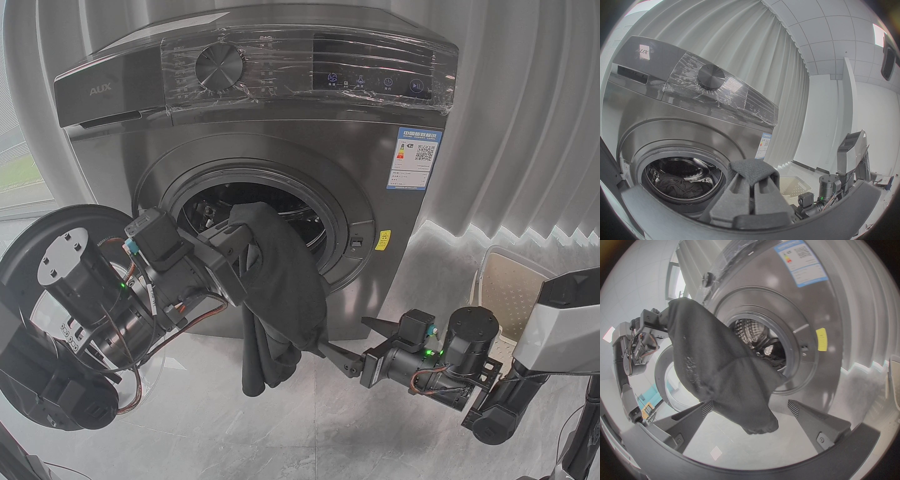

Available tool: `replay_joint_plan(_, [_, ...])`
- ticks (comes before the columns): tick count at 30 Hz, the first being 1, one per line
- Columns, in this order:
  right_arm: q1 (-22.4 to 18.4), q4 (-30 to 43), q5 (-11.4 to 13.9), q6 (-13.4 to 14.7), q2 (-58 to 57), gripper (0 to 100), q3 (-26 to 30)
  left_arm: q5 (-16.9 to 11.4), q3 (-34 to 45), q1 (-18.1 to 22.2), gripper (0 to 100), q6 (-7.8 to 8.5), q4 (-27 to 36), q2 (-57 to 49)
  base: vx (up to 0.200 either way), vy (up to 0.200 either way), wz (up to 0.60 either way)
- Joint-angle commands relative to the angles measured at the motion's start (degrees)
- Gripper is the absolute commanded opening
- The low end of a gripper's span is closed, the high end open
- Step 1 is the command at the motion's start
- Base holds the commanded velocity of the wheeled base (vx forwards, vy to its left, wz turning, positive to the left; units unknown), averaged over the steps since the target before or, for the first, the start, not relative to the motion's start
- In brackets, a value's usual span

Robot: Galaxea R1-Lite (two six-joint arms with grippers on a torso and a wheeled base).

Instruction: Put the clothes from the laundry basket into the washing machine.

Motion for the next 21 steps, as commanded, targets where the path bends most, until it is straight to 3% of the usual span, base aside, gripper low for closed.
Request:
replay_joint_plan(1, [3.1,0.0,1.1,-0.6,2.5,100,-5.5,0.1,-1.1,0.0,0,-0.03,0.6,0.4,0.0,0.0,0.0])
replay_joint_plan(3, [3.1,0.0,1.1,-0.6,2.6,100,-5.8,0.1,-1.1,-0.1,0,-0.03,0.7,0.4,0.0,0.0,0.0])
replay_joint_plan(4, [3.1,0.0,1.4,-1.3,5.1,100,-10.2,0.8,-1.3,-0.1,0,0.05,0.7,0.5,0.0,0.0,0.0])
replay_joint_plan(7, [3.2,0.0,2.8,-1.4,6.9,100,-13.0,1.0,-1.3,-0.1,0,-0.03,0.7,0.5,0.0,0.0,0.0])
replay_joint_plan(11, [4.9,0.0,4.0,-1.4,7.4,100,-13.4,1.0,-1.2,-0.1,0,-0.03,0.7,0.8,0.0,0.0,0.0])
replay_joint_plan(21, [5.7,0.0,3.8,-2.1,7.4,100,-12.2,1.9,-2.7,0.1,0,-0.03,1.9,1.3,0.0,0.0,0.0])
